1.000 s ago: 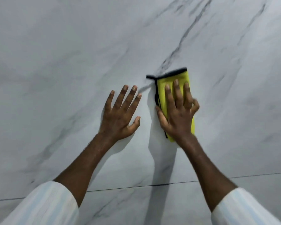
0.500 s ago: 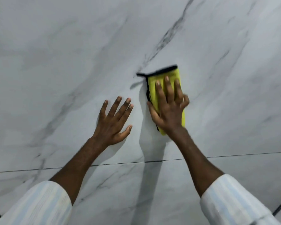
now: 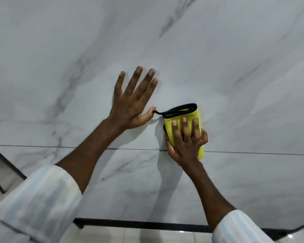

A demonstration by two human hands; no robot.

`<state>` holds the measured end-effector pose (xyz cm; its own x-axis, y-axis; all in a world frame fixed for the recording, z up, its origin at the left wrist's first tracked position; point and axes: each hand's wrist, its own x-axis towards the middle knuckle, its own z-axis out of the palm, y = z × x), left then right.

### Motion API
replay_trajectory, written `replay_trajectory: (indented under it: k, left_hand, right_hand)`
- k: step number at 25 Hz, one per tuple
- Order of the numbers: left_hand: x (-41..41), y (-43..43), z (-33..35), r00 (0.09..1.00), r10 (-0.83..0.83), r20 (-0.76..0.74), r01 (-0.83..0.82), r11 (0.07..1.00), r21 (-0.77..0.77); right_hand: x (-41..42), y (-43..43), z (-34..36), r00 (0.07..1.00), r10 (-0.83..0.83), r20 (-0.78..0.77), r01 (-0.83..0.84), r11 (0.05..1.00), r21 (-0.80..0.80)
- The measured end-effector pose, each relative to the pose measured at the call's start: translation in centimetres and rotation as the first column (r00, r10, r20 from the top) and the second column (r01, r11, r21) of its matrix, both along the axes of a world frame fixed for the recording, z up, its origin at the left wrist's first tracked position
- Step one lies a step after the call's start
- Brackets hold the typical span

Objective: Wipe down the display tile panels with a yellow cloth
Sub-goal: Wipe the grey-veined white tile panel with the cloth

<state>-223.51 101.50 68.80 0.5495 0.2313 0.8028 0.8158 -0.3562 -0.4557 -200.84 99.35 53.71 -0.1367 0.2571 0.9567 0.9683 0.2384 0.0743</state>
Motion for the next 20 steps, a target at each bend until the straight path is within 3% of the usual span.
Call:
replay_trajectory:
  k: [3, 7, 11, 13, 18, 20]
  left_hand:
    - [-2.8, -2.0, 1.0, 0.997, 0.032, 0.072, -0.03, 0.999, -0.029]
    - [-8.5, -1.0, 2.1, 0.966, 0.208, 0.15, -0.211, 0.978, -0.001]
    - [-8.8, 0.7, 1.4, 0.987, 0.115, 0.112, -0.121, 0.991, 0.05]
    - [-8.8, 0.9, 1.1, 0.989, 0.076, 0.129, -0.085, 0.994, 0.062]
    - [-8.8, 0.7, 1.2, 0.991, 0.03, 0.134, -0.039, 0.997, 0.062]
    - [-8.8, 0.7, 1.1, 0.991, 0.027, 0.132, -0.035, 0.997, 0.063]
  right_hand:
    - [-0.8, -0.2, 0.0, 0.999, 0.0, -0.054, -0.001, 1.0, -0.026]
    - [-2.6, 0.0, 9.7, 0.994, 0.031, -0.109, -0.027, 0.999, 0.04]
    - [-4.9, 0.6, 16.7, 0.965, -0.03, -0.26, 0.061, 0.992, 0.111]
    - [-5.5, 0.7, 14.3, 0.958, -0.065, -0.278, 0.101, 0.988, 0.116]
    - [-7.2, 0.2, 0.9, 0.972, -0.12, -0.203, 0.122, 0.992, 0.001]
    - [-8.0, -0.2, -0.5, 0.964, -0.119, -0.237, 0.113, 0.993, -0.039]
